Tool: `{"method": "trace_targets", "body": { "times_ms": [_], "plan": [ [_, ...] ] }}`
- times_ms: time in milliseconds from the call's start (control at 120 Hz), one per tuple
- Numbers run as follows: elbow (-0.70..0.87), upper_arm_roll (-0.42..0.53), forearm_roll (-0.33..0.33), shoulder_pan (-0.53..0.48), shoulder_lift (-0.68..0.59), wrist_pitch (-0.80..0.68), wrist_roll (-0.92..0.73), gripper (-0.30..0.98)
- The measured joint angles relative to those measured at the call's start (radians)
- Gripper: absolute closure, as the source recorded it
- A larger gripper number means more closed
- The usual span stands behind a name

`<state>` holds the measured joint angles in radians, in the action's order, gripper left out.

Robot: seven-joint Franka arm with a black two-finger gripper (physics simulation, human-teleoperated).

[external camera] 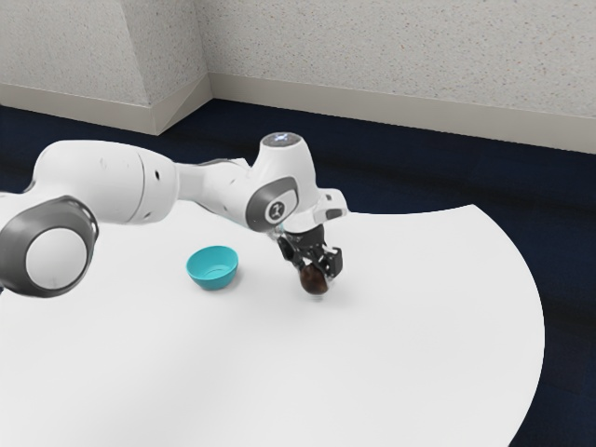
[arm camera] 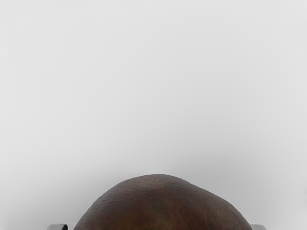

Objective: Place the pear in the bowl.

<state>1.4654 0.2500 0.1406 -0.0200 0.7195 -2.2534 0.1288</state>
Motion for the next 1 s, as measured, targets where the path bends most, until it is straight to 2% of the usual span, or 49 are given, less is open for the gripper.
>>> {"method": "trace_targets", "body": {
  "times_ms": [175,308,467,642,742,1000],
  "plan": [
    [0.031,-0.005,0.003,-0.004,-0.115,0.044,-0.005,0.29],
    [0.176,-0.011,-0.018,-0.059,-0.256,0.056,-0.025,0.29],
    [0.268,-0.096,-0.041,-0.077,-0.342,0.067,-0.071,0.29],
    [0.272,-0.183,-0.064,-0.085,-0.335,0.080,-0.129,0.31],
    [0.240,-0.221,-0.073,-0.087,-0.288,0.085,-0.163,0.32],
    [0.156,-0.237,-0.094,-0.096,-0.198,0.109,-0.230,0.30]
  ]
}}
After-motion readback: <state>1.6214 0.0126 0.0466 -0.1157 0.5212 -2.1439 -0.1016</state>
